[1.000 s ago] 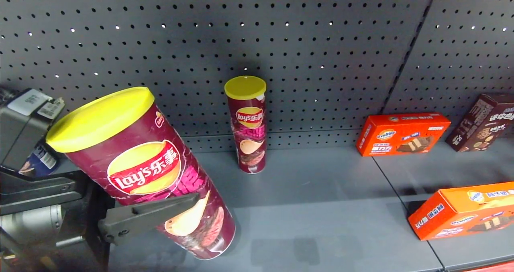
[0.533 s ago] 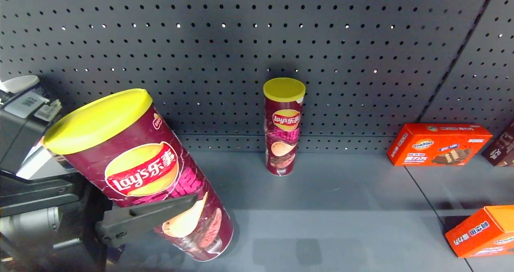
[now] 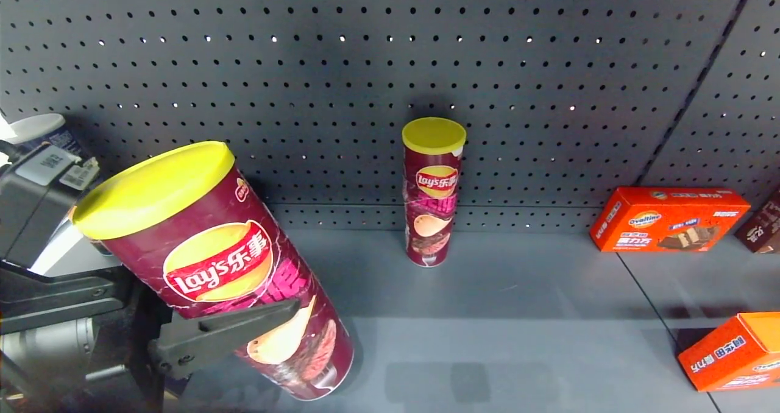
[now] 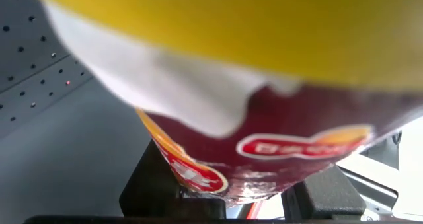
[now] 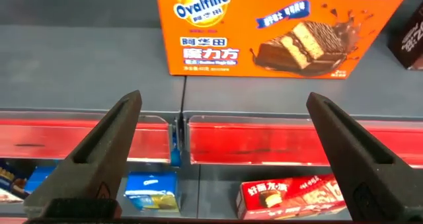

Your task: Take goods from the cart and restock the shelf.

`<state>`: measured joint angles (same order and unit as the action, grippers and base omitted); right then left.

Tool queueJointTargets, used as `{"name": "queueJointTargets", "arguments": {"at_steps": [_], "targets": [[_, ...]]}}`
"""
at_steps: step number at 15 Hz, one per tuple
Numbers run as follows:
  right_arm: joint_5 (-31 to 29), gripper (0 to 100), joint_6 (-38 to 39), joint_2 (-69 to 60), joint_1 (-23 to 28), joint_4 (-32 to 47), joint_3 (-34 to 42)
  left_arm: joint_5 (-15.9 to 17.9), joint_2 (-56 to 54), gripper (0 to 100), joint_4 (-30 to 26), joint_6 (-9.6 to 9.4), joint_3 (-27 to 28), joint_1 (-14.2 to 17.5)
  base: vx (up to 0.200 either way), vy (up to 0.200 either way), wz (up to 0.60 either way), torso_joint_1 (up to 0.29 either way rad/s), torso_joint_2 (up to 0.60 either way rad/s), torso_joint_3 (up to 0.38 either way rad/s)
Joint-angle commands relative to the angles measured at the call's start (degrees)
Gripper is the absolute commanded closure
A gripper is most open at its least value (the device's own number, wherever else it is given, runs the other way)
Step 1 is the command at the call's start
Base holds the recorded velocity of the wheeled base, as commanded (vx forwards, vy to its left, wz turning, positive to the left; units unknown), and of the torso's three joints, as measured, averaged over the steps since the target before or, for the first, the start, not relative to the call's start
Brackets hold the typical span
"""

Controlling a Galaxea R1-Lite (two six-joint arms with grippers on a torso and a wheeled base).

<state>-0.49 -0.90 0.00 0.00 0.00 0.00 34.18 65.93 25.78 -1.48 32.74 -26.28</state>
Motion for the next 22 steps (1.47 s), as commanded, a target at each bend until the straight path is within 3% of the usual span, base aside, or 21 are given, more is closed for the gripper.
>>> {"name": "queueJointTargets", "arguments": {"at_steps": [1, 2, 3, 8, 9, 11, 13, 16, 19, 22], "targets": [[0.0, 0, -0.2, 0.2, 0.0, -0.1, -0.1, 0.0, -0.3, 100, 0.1, -0.02, -0.5, 0.0, 0.0, 0.0, 0.0, 0.0, 0.0, 0.0], [-0.5, 0, 0.1, 0.7, 0.0, -0.7, -1.4, -0.1, -0.4, 100, 0.1, -0.02, -0.8, 0.1, 0.0, 0.0, 0.0, 0.0, 0.0, 0.0], [-1.3, 0, 4.2, 15.8, -0.5, -2.3, -15.5, 0.0, -0.5, 100, 0.1, 0.33, -0.3, 0.2, 0.0, 0.0, 0.0, 0.0, 0.0, 0.0], [10.0, 0, 5.0, 24.1, -6.0, 4.3, -30.5, 0.1, -0.5, 100, 0.1, 0.51, -0.7, 0.2, 0.0, 0.0, 0.0, 0.0, 0.0, 0.0], [13.7, 0, 4.9, 27.9, -9.3, 7.0, -34.1, 0.1, -0.5, 100, 0.0, 0.6, -0.8, 0.1, 0.0, 0.0, 0.0, 0.0, 0.0, 0.0], [14.6, 0, 4.3, 33.0, -13.3, 8.6, -36.1, 0.0, -0.5, 100, 0.0, 0.6, -0.8, 0.1, 0.0, 0.0, 0.0, 0.0, 0.0, 0.0], [13.1, 0, -0.5, 37.9, -13.2, 8.3, -36.2, -0.1, -0.4, 100, 0.0, 0.68, -0.7, 0.1, 0.0, 0.0, 0.0, 0.0, 0.0, 0.0], [13.2, 0, -1.5, 42.2, -15.0, 7.2, -37.2, -0.1, -0.3, 100, 0.0, 0.68, -0.7, 0.1, 0.0, 0.0, 0.0, 0.0, 0.0, 0.0], [12.8, 0, -1.3, 50.6, -21.2, 6.9, -44.0, -0.1, 0.0, 100, 0.0, 0.68, -0.3, 0.0, 0.0, 0.0, 0.0, 0.0, 0.0, 0.0], [16.4, 0, -1.8, 57.1, -23.6, -2.8, -44.1, -0.1, -0.2, 100, 0.0, 0.68, -0.8, 0.1, 0.0, 0.0, 0.0, 0.0, 0.0, 0.0]]}}
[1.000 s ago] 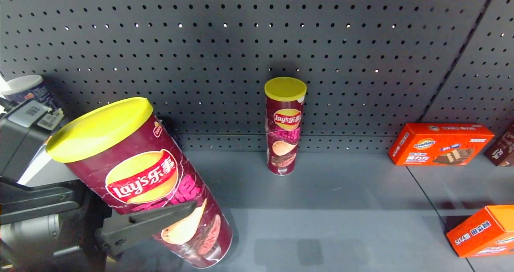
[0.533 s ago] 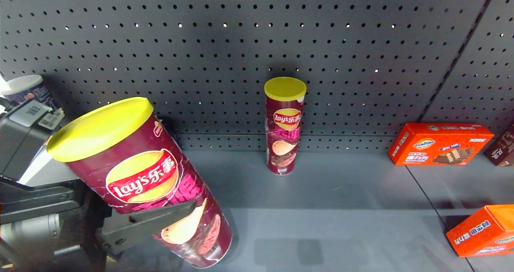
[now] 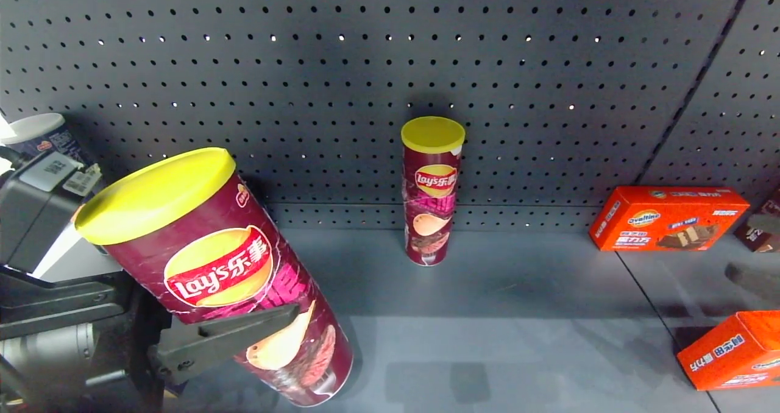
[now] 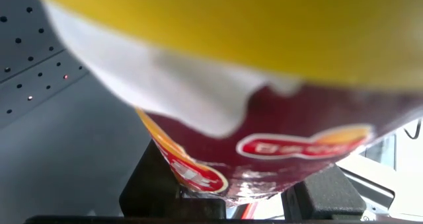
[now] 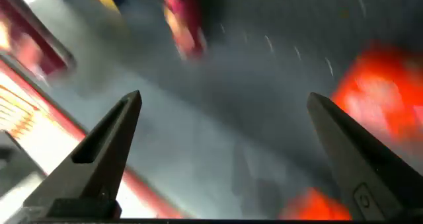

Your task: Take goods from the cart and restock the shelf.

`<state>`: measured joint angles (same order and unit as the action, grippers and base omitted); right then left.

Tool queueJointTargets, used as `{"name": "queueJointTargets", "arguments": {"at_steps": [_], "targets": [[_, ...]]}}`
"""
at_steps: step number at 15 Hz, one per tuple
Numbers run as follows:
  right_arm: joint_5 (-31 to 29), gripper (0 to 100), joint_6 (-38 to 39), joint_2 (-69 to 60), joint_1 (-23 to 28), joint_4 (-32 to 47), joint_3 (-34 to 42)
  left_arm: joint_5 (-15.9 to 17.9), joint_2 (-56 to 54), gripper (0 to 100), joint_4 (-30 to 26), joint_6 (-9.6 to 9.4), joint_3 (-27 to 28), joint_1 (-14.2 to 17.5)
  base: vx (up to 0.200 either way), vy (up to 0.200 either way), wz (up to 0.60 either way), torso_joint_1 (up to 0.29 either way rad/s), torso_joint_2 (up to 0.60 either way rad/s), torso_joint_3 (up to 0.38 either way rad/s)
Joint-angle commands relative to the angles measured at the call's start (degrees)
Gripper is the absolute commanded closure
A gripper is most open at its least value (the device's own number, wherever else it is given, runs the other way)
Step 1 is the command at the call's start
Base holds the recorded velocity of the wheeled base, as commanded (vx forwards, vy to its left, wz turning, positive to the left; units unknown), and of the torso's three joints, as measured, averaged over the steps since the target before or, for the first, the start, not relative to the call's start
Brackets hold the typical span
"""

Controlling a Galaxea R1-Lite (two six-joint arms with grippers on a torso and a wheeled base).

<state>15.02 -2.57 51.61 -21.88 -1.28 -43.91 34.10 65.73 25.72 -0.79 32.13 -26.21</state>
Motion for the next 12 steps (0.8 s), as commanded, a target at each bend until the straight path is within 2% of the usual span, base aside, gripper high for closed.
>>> {"name": "queueJointTargets", "arguments": {"at_steps": [1, 3, 6, 12], "targets": [[3.4, 0, -0.4, 8.2, -2.5, -5.8, 0.6, -0.1, 0.0, 100, 0.0, 0.0, -0.2, 0.0, 0.0, 0.0, 0.0, 0.0, 0.0, 0.0], [5.2, 0, -1.8, 11.0, -2.6, -9.3, 1.5, -0.2, 0.0, 100, -0.1, 0.0, -0.2, 0.0, 0.0, 0.0, 0.0, 0.0, 0.0, 0.0], [12.5, 0, -6.1, 15.9, -2.9, -17.2, 3.6, -0.2, -0.1, 100, -0.1, 0.0, -0.2, 0.0, 0.0, 0.0, 0.0, 0.0, 0.0, 0.0], [12.8, 0, -8.1, 23.3, -5.8, -25.9, 3.5, -0.1, -0.1, 100, 0.0, -0.09, -0.3, 0.0, 0.0, 0.0, 0.0, 0.0, 0.0, 0.0]]}}
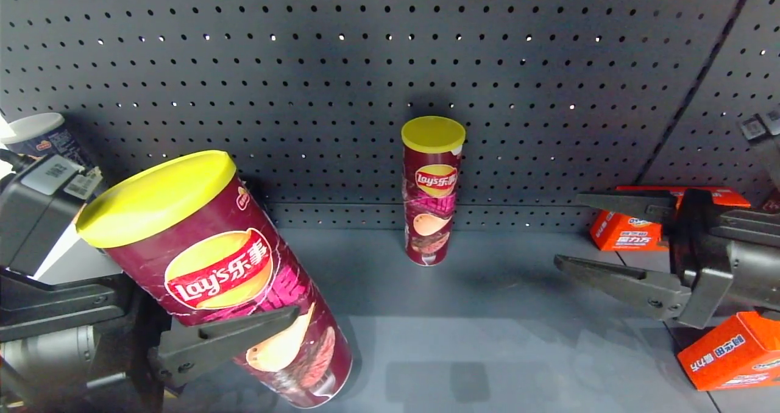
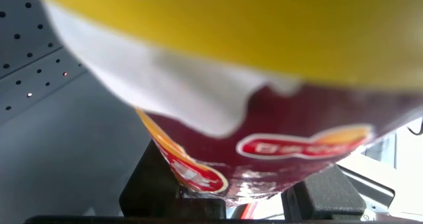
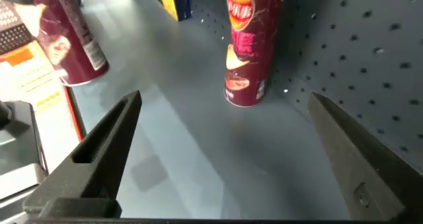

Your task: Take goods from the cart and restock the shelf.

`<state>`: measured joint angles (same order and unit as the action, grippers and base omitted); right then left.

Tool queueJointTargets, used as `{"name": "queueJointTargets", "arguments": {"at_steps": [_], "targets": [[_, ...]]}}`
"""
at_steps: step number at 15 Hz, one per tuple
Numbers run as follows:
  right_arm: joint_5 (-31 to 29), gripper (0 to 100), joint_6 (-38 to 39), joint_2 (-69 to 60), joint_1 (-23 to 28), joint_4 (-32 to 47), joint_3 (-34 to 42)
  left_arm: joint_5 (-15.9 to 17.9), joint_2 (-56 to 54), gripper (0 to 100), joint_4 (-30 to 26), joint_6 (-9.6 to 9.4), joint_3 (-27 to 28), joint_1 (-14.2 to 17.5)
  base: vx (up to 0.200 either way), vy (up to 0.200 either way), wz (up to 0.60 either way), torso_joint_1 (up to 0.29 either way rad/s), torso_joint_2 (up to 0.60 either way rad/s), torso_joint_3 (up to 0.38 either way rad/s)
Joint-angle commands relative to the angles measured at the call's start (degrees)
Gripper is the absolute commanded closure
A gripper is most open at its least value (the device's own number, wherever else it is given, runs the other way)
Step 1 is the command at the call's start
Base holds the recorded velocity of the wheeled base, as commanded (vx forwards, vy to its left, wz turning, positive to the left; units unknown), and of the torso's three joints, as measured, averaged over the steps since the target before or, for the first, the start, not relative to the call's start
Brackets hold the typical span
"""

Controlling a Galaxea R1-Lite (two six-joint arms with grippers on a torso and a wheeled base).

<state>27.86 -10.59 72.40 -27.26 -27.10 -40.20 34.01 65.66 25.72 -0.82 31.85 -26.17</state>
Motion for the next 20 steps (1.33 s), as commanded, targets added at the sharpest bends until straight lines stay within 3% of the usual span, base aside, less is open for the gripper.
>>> {"name": "queueJointTargets", "arguments": {"at_steps": [1, 7, 20], "targets": [[0.0, 0, 0.0, 3.6, -0.4, -0.9, -0.4, 0.0, 0.0, 100, 0.0, 0.03, -0.1, 0.0, 0.0, 0.0, 0.0, 0.0, 0.0, 0.0], [3.3, 0, 0.0, 13.9, -0.6, -10.2, -5.9, 0.1, -0.1, 100, 0.0, -0.06, -0.1, -0.2, 0.0, 0.0, 0.0, 0.0, 0.0, 0.0], [4.0, 0, -0.2, 26.7, -1.7, -14.3, -12.2, 0.2, 0.2, 100, 0.0, 0.03, 0.5, -0.2, 0.0, 0.0, 0.0, 0.0, 0.0, 0.0]]}}
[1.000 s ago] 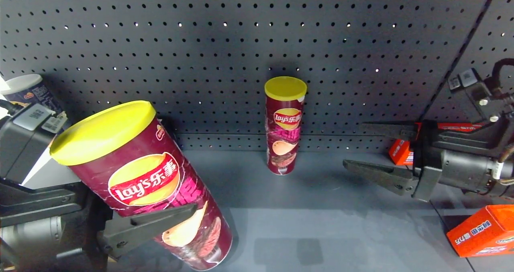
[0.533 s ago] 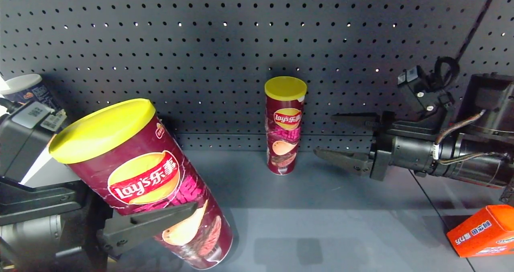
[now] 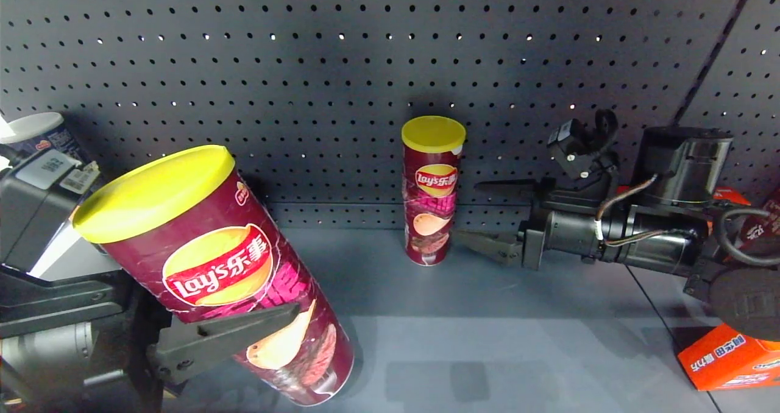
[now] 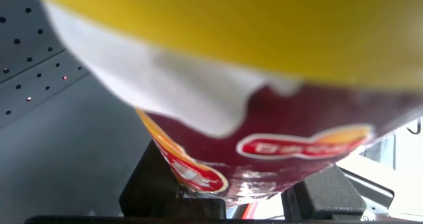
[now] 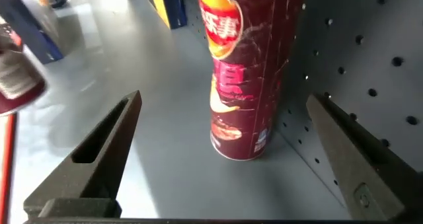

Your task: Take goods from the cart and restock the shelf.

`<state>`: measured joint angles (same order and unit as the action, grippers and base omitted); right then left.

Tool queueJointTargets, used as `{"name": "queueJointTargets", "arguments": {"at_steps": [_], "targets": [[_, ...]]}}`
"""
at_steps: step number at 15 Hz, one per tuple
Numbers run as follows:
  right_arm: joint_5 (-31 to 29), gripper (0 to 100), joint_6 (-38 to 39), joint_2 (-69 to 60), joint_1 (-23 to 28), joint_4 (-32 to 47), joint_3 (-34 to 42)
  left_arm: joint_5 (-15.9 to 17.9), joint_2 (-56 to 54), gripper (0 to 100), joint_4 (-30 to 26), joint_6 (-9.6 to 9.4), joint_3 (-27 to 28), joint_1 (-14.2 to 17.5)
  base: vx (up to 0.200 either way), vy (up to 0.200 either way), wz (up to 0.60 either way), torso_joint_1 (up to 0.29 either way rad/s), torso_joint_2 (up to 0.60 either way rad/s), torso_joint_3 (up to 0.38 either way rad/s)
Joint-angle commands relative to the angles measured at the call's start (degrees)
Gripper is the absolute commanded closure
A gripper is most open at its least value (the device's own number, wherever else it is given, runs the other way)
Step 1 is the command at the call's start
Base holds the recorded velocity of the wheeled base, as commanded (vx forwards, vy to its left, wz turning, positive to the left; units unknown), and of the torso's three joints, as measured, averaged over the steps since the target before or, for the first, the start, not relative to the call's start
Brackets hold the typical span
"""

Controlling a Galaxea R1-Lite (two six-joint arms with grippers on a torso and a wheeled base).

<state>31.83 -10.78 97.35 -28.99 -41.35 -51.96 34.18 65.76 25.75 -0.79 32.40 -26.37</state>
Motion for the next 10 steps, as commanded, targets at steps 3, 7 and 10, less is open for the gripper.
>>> {"name": "queueJointTargets", "arguments": {"at_steps": [3, 7, 10], "targets": [[0.1, 0, 0.1, 4.5, 0.0, -1.9, -1.1, 0.0, 0.1, 100, 0.0, 0.0, -0.1, 0.1, 0.0, 0.0, 0.0, 0.0, 0.0, 0.0], [0.1, 0, 0.1, 8.3, -1.0, -2.2, -3.3, 0.0, 0.2, 100, 0.0, 0.0, 0.0, 0.1, 0.0, 0.0, 0.0, 0.0, 0.0, 0.0], [0.1, 0, 0.0, 10.6, -1.3, -2.4, -4.4, 0.0, 0.2, 100, 0.0, 0.0, 0.0, 0.2, 0.0, 0.0, 0.0, 0.0, 0.0, 0.0]]}}
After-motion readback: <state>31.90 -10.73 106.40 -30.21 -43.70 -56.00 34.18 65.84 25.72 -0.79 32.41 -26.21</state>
